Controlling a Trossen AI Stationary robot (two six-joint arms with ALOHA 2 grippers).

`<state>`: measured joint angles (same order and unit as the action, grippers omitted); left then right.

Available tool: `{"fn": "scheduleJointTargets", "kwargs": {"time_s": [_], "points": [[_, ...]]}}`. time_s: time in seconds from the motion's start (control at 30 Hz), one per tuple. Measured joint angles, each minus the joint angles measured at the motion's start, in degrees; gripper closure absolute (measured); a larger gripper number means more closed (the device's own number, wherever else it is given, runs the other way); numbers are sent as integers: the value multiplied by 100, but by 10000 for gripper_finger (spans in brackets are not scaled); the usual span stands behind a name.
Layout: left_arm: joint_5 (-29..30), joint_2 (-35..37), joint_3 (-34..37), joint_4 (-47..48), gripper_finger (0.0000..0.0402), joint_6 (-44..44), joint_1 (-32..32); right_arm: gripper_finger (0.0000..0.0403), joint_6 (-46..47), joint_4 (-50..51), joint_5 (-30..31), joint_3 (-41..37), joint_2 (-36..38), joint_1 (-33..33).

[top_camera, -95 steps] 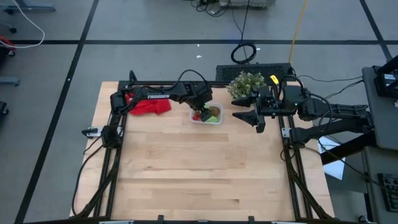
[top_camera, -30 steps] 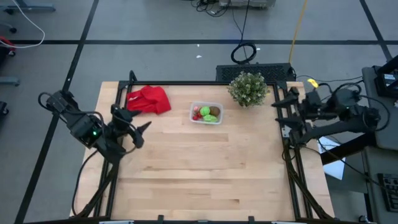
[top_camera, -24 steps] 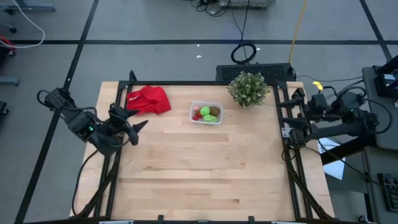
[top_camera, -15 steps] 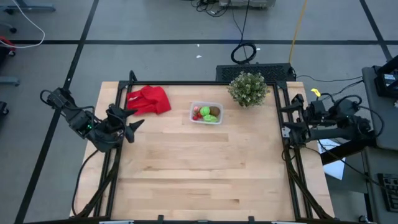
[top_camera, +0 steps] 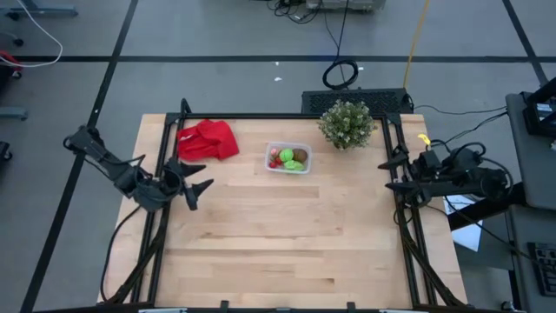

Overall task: Pick and placing Produce into tupperware
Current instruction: Return to Home Position

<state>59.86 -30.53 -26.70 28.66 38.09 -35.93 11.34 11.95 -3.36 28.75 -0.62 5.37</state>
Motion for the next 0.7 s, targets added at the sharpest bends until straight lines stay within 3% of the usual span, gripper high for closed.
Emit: {"fn": "scheduleJointTargets", "kwargs": {"time_s": [0.2, 0.47, 0.7], "points": [[-213, 108, 266, -285, 121, -336, 736, 140, -53, 73, -11, -13, 55, 0], [-1382, 572, 274, -856, 121, -1339, 1952, 140, -125, 153, 189, -9, 55, -2], [-1834, 494, 349, -1094, 121, -1548, 2416, 140, -145, -246, 363, -441, 55, -7]]}}
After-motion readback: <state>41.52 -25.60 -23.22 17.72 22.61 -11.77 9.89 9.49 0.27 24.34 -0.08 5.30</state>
